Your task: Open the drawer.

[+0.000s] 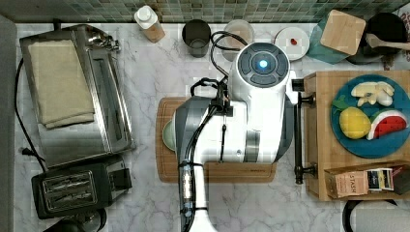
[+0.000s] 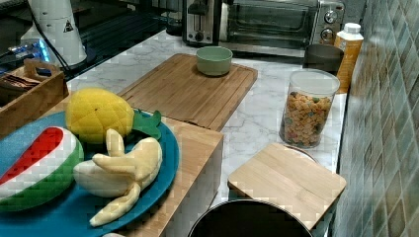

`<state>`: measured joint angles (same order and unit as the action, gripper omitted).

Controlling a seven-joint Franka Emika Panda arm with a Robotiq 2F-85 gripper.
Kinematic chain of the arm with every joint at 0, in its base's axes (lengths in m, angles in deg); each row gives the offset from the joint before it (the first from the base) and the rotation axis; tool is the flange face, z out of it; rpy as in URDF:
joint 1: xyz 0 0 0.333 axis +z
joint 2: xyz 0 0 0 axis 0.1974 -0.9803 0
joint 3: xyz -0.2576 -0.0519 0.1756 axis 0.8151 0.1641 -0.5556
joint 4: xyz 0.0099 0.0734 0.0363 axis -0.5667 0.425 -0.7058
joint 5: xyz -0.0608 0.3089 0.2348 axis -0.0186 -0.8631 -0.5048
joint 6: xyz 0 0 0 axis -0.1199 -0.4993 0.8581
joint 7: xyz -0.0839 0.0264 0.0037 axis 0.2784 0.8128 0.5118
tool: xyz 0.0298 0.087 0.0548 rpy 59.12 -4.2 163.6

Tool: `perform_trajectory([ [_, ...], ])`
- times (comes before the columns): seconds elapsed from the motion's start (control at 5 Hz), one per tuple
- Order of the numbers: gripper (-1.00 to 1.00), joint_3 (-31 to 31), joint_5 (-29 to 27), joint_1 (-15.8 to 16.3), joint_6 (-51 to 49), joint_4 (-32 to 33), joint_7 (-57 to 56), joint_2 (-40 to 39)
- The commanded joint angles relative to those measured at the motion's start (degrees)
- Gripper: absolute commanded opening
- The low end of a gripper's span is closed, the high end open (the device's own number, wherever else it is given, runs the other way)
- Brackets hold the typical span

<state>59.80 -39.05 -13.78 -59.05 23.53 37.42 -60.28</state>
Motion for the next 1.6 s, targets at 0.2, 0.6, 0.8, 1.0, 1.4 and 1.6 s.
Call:
perform_trajectory([
  [0.2, 1.00, 0.1, 0.8, -0.3, 0.0, 0.6, 0.0, 0.0],
  [0.6, 1.00, -1.7, 2.3, -6.6, 1.7, 6.7, -25.9, 4.1],
  [0.8, 1.00, 2.2, 4.4, -5.7, 6.6, 10.0, -38.1, 4.5],
  [1.0, 1.00, 4.1, 4.5, -7.2, 11.4, 13.4, -47.6, 4.5],
  [1.4, 1.00, 5.5, 9.7, -8.3, 21.1, 20.6, -53.2, 5.4],
  [1.6, 1.00, 6.4, 12.7, -9.0, 25.5, 23.8, -52.7, 5.0],
])
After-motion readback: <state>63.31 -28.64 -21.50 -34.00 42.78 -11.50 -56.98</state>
